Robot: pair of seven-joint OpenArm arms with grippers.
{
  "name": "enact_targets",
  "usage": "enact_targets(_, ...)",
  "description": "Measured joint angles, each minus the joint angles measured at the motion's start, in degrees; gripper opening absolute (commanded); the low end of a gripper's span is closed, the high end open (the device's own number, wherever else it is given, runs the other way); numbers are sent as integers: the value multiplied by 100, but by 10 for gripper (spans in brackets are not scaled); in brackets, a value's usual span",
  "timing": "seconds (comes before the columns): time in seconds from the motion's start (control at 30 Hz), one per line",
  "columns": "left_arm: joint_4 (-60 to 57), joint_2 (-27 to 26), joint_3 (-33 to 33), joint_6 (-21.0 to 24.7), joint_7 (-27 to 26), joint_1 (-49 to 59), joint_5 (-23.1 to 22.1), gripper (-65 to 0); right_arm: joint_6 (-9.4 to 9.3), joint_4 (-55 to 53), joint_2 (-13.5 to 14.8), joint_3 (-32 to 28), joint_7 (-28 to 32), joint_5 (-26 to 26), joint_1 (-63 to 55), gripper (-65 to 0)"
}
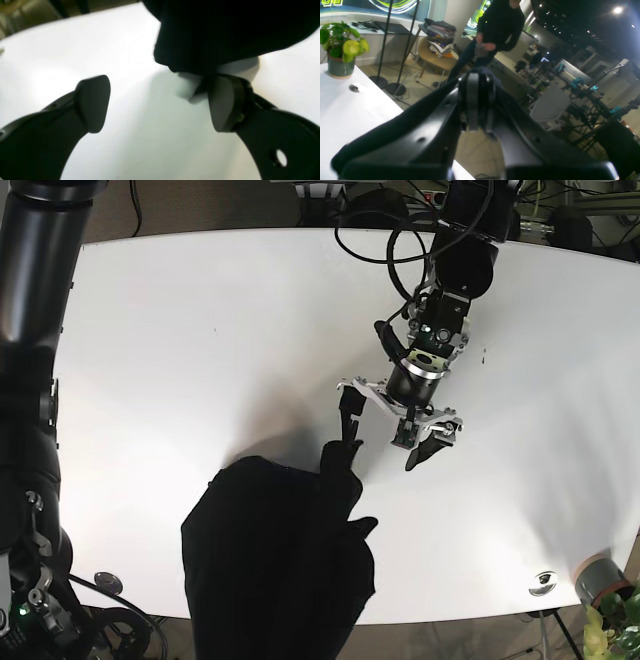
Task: Fold the T-shirt properly
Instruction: 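Grasp the hanging shirt edge with the left gripper beside the right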
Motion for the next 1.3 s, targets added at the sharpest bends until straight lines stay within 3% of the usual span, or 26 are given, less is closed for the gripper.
enact_targets(0.57,-866,330,791,-50,-66,-686,2,-69,0,-9,9,0,-24,-4,-190,-628)
enact_targets(1.1,-896,396,1604,-39,-87,-710,2,-69,0,-7,-7,11,20,-9,-350,-628)
enact_targets(1.3,-1495,782,1716,-76,-101,-802,-4,-71,0,-9,-7,11,-7,-7,-442,-628)
